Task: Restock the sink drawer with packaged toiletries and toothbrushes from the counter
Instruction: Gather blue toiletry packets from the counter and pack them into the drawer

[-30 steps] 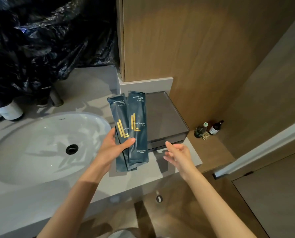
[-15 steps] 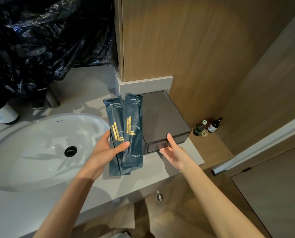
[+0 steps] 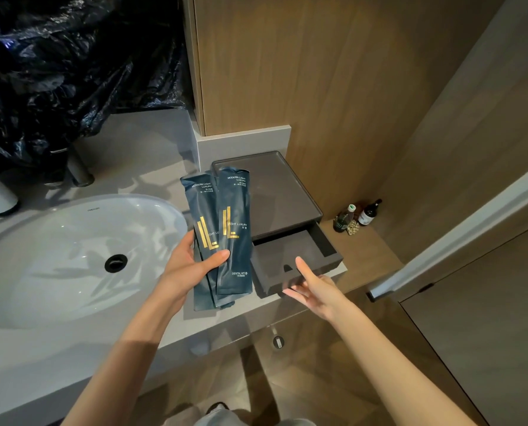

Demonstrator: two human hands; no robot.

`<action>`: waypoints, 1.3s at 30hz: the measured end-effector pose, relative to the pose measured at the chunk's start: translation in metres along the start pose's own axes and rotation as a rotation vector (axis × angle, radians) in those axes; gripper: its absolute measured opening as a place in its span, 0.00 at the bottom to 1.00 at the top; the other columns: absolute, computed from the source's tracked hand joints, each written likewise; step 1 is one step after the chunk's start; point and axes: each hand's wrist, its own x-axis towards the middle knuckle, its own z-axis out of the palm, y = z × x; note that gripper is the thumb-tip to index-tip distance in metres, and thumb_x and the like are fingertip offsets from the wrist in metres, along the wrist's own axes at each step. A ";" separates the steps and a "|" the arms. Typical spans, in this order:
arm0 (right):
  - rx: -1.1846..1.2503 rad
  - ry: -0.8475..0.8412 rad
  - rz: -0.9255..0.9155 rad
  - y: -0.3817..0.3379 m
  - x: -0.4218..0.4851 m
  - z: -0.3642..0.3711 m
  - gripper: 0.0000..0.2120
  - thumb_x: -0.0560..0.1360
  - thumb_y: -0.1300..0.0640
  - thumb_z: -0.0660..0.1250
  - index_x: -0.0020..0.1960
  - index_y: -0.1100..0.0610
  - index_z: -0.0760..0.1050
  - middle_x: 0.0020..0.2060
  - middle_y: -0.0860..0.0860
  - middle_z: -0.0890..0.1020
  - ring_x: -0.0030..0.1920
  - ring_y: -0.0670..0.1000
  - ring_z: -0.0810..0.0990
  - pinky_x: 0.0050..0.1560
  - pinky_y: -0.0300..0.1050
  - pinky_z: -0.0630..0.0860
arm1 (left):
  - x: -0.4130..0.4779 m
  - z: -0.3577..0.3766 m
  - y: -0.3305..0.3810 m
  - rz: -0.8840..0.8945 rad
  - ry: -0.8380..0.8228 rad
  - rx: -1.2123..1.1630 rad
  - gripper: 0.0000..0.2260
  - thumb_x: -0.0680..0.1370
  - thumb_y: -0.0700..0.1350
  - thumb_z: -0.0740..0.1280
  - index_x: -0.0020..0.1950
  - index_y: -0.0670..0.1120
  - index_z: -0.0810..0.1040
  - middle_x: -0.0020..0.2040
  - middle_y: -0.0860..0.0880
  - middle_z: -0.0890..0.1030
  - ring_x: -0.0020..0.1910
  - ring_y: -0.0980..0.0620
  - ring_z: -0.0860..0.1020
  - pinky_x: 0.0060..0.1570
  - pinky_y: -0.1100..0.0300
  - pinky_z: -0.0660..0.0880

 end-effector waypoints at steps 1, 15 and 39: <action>-0.004 0.004 0.000 0.002 -0.001 -0.003 0.35 0.72 0.52 0.72 0.73 0.56 0.60 0.60 0.57 0.71 0.61 0.58 0.76 0.60 0.55 0.78 | -0.002 0.003 -0.002 0.005 0.015 0.003 0.28 0.67 0.45 0.78 0.65 0.53 0.73 0.59 0.54 0.82 0.60 0.54 0.79 0.67 0.48 0.70; -0.068 -0.042 0.040 0.034 -0.025 -0.059 0.27 0.70 0.51 0.74 0.63 0.60 0.68 0.57 0.59 0.78 0.55 0.57 0.81 0.59 0.54 0.79 | -0.031 0.034 -0.014 0.031 0.062 0.042 0.28 0.70 0.41 0.76 0.68 0.51 0.71 0.58 0.53 0.81 0.57 0.54 0.79 0.65 0.50 0.72; -0.551 -0.214 -0.628 0.003 -0.098 -0.026 0.13 0.77 0.52 0.67 0.59 0.55 0.77 0.50 0.52 0.85 0.48 0.49 0.83 0.44 0.41 0.80 | -0.065 0.087 -0.005 0.046 -0.066 0.063 0.35 0.60 0.53 0.80 0.65 0.53 0.73 0.58 0.54 0.82 0.58 0.53 0.80 0.62 0.48 0.74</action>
